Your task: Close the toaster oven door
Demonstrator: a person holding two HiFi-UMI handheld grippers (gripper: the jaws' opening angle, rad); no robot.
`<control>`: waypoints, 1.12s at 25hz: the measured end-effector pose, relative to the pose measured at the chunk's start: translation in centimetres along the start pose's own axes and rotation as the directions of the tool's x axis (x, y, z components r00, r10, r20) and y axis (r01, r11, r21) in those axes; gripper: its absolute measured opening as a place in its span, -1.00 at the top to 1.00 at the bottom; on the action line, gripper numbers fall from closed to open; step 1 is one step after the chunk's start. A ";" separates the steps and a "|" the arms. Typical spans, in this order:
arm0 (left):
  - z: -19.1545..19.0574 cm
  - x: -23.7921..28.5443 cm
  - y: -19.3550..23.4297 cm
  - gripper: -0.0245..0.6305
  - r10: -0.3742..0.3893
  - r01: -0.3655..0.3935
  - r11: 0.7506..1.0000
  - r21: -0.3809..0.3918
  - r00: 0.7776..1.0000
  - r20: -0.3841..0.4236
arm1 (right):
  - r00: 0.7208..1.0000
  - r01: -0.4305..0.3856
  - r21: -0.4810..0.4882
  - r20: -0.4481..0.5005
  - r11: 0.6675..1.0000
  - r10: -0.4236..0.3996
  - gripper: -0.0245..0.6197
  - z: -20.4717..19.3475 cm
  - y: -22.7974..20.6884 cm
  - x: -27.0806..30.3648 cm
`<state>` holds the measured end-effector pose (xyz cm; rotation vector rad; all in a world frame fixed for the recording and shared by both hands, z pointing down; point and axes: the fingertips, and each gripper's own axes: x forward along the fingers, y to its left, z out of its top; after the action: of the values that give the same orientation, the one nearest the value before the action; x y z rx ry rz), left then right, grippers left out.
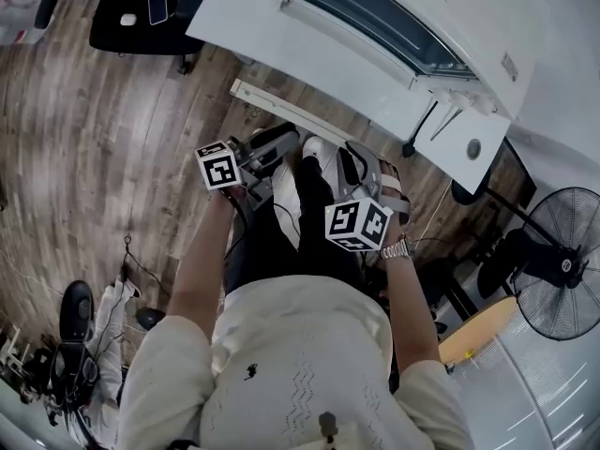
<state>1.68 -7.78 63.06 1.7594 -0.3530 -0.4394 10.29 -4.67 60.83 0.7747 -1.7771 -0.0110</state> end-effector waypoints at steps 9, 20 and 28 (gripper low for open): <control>-0.6 -0.6 -0.6 0.37 0.101 -0.087 0.989 0.118 0.988 -0.116 | 1.000 0.017 -0.004 -0.026 1.000 -0.018 0.72 0.5 -0.6 -0.8; -0.1 -2.2 -4.5 0.93 0.313 -0.111 0.844 0.525 0.896 -0.314 | 0.999 0.040 0.020 -0.034 0.999 -0.039 0.72 0.9 -1.4 -1.5; 1.1 -1.3 -6.8 0.93 0.571 -0.032 0.462 0.886 0.775 -0.270 | 0.999 0.038 0.046 -0.034 0.998 -0.036 0.71 1.1 -1.9 -1.8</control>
<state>0.04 -6.61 56.35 2.6038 -0.5282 0.6849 10.53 -5.66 58.11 0.8369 -1.7370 0.0183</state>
